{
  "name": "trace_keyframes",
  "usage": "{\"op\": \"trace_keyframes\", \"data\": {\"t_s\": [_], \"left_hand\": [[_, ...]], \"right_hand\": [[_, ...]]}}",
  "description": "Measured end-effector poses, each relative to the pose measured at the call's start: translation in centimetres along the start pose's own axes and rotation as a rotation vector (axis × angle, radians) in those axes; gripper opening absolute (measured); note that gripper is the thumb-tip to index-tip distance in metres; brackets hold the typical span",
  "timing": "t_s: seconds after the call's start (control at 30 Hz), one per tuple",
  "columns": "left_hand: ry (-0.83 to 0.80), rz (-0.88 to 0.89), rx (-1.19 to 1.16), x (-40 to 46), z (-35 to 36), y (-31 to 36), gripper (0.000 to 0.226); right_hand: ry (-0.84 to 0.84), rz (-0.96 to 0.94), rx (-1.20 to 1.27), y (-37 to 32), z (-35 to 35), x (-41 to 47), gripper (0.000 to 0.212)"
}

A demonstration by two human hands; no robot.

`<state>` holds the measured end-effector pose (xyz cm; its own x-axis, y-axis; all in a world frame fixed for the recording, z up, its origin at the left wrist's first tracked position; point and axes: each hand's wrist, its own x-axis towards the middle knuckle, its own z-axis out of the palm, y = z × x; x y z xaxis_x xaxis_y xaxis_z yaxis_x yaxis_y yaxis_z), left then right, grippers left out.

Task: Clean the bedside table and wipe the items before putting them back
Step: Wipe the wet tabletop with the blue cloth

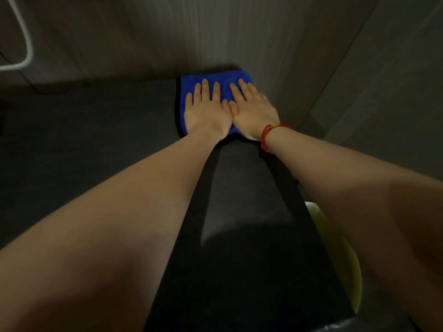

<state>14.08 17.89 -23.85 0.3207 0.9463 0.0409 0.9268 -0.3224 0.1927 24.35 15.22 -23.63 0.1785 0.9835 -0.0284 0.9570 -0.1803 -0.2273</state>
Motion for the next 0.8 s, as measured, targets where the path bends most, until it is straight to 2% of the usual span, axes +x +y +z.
{"op": "trace_keyframes", "data": {"t_s": [0.8], "left_hand": [[-0.06, 0.094, -0.028, -26.4, 0.1, 2.9, 0.056]], "right_hand": [[-0.013, 0.039, -0.119, -0.5, 1.9, -27.3, 0.057]]}}
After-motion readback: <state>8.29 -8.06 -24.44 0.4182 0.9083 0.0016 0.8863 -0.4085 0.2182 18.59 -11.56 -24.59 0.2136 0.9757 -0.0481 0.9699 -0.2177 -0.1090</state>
